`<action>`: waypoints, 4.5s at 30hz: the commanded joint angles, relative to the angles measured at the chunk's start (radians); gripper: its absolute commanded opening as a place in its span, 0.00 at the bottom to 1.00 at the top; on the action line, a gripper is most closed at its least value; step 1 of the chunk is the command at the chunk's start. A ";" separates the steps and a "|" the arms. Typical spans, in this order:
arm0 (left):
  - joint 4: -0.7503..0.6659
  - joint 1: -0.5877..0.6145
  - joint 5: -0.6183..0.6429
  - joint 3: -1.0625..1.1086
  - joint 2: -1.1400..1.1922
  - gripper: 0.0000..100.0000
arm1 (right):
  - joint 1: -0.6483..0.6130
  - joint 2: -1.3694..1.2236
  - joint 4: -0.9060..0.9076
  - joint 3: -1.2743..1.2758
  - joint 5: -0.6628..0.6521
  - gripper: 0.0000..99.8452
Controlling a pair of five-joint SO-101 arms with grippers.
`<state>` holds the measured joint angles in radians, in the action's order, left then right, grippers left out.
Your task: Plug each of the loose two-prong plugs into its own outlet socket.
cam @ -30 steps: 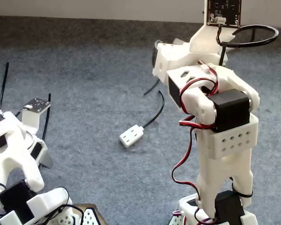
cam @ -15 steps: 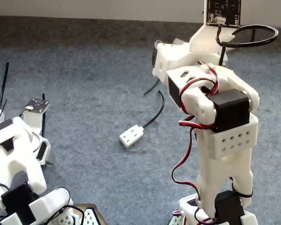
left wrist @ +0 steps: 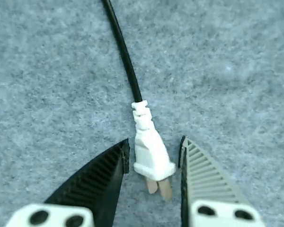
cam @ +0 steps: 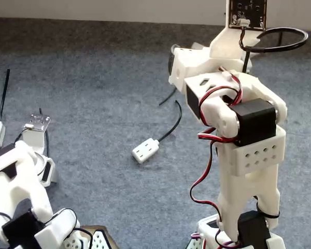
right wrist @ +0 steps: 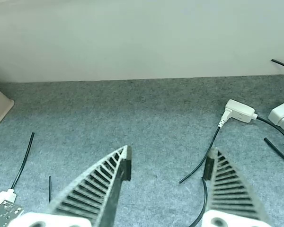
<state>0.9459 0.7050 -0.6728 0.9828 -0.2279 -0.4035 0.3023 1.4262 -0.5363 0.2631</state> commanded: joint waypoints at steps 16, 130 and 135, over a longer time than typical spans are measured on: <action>-0.021 -0.016 -0.002 0.018 -0.007 0.01 | -0.010 0.028 -0.019 -0.027 -0.012 0.25; 0.473 -0.596 0.497 -1.056 0.111 0.01 | 0.136 0.025 -0.077 -0.027 -0.011 0.25; 0.489 -0.759 0.634 -1.194 -0.056 0.01 | 0.133 -0.016 -0.077 -0.027 -0.003 0.25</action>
<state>1.4293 0.0437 -0.1097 -0.1235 -0.1557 -0.2808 0.3007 1.3725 -0.5363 0.2631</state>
